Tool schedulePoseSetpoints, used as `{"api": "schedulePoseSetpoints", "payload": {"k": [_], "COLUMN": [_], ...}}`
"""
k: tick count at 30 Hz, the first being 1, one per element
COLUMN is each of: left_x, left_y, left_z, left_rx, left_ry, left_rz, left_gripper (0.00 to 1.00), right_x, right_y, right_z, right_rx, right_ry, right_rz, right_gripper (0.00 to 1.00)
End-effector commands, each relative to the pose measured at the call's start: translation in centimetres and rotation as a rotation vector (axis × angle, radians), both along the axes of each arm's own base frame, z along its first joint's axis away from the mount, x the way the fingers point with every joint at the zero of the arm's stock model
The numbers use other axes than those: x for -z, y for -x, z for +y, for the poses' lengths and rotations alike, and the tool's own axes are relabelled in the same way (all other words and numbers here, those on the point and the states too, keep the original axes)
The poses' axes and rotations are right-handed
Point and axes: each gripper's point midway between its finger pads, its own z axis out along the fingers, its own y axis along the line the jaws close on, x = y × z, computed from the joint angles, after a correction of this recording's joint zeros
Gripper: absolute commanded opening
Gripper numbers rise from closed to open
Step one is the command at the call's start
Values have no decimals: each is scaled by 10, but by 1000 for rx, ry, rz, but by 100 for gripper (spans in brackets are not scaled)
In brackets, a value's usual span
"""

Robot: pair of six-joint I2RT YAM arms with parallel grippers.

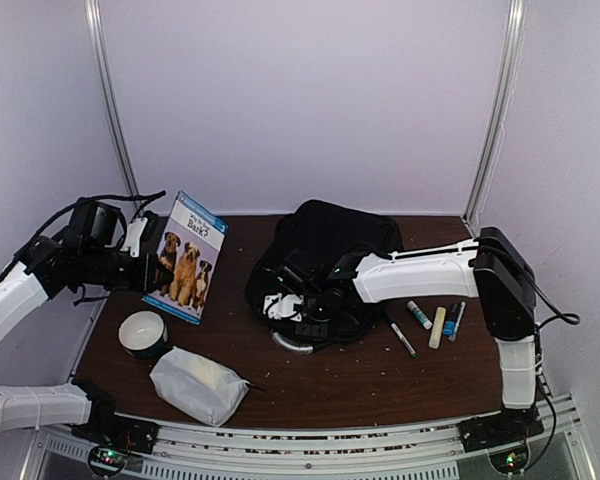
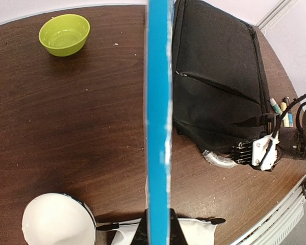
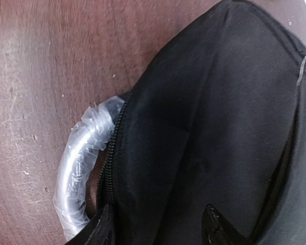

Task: Pack the student bag
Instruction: Open the largest pocket of the student bag.

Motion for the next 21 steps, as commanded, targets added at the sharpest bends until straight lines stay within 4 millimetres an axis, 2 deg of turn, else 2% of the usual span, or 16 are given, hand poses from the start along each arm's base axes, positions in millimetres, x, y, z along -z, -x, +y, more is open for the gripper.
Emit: {"api": "schedulePoseSetpoints", "payload": {"k": [1,3,5,7,10,13,17,21], "left_x": [-15,-14,-14,-13,-9,-6,-6,-3], "left_y": [-15,-15,-15,-15,-14,-11,-4,28], "left_z": [-2,-2,-1,-2,-6,-15,-25,-45], "left_rx": [-13,-14,-17,-13,18,71,140,308], "left_ry": [24,23,22,23,22,37,71,169], "left_rz": [-78,-77,-79,-79,-69,-57,-44,12], "left_gripper": [0,0,0,0,0,0,0,0], "right_x": [11,14,8,-6,-39,-78,-119,-159], "right_y": [-2,-4,-8,-11,-19,-23,-27,-36], "right_z": [-2,-4,-4,-3,-3,-5,-10,-18], "right_rx": [7,23,46,62,87,103,125,133], "right_ry": [60,76,69,44,-11,-88,-173,-277], "right_rz": [-4,-3,-17,-39,-92,-117,-131,-104], "right_gripper": [58,53,41,28,12,8,4,0]}}
